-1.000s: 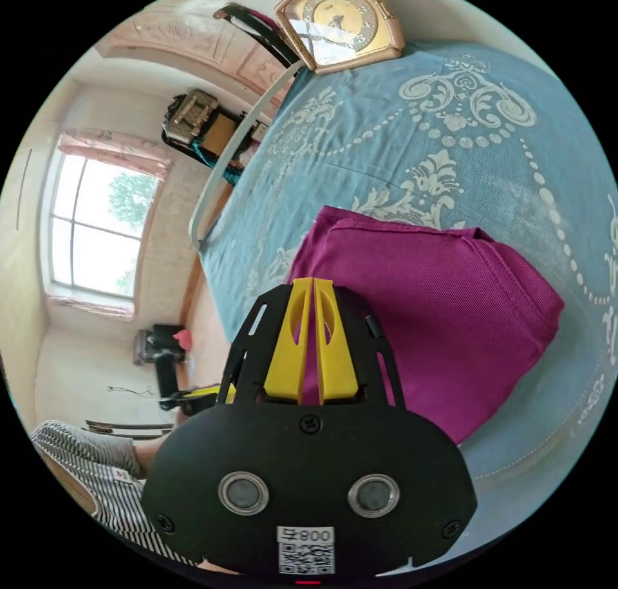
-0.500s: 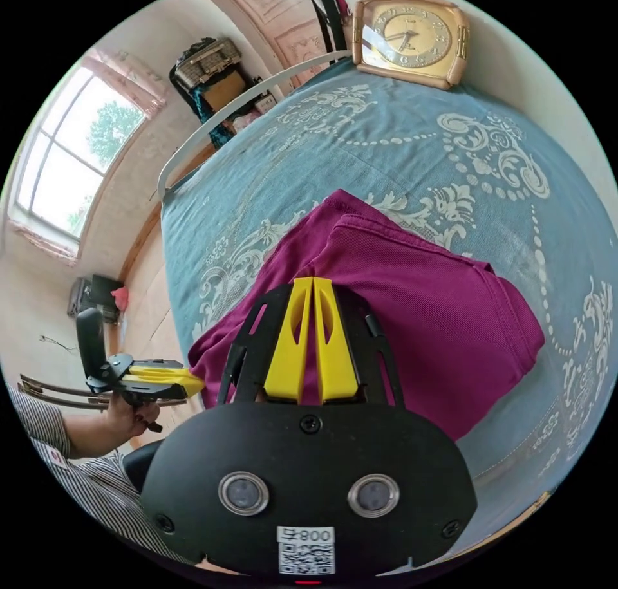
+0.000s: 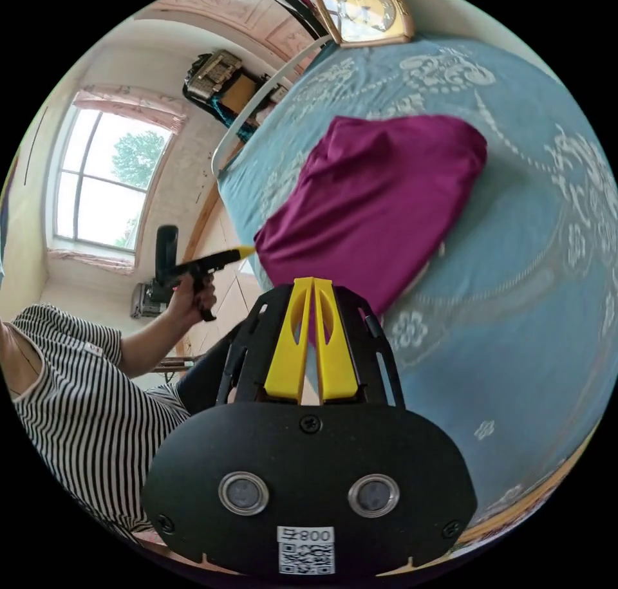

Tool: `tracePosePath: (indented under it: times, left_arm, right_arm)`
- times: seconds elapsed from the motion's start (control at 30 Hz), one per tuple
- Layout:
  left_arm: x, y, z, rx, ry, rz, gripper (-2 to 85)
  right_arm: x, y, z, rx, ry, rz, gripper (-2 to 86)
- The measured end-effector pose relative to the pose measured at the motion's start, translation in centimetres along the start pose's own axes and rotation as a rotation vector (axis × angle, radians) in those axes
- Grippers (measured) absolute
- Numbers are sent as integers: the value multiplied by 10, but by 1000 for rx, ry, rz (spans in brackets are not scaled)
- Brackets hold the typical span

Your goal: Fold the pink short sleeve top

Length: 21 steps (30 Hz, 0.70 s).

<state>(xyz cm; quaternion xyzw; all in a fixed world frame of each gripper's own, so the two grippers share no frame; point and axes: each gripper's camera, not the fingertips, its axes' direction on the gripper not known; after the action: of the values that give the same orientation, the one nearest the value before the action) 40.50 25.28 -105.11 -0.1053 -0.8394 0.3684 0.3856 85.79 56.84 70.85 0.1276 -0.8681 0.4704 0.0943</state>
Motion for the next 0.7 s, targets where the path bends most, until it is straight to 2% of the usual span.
tracePosePath:
  times: [0.17, 0.4, 0.5, 0.57, 0.7]
  left_arm:
    - [29, 1, 8, 22, -37, -36, 2]
    - [77, 6, 26, -17, -112, -77, 6]
    - [116, 13, 30, -8, -47, 3, 13]
    - [148, 16, 42, -48, -24, 96, 21]
    - [234, 28, 89, -208, -61, 387, 47]
  right_arm:
    - [14, 83, 34, -101, -9, 98, 1]
    - [29, 113, 48, -99, -12, 95, 2]
    - [32, 131, 45, -67, -31, 117, 3]
    - [49, 154, 39, 2, -118, 191, 4]
    - [78, 192, 36, 73, -203, 296, 12]
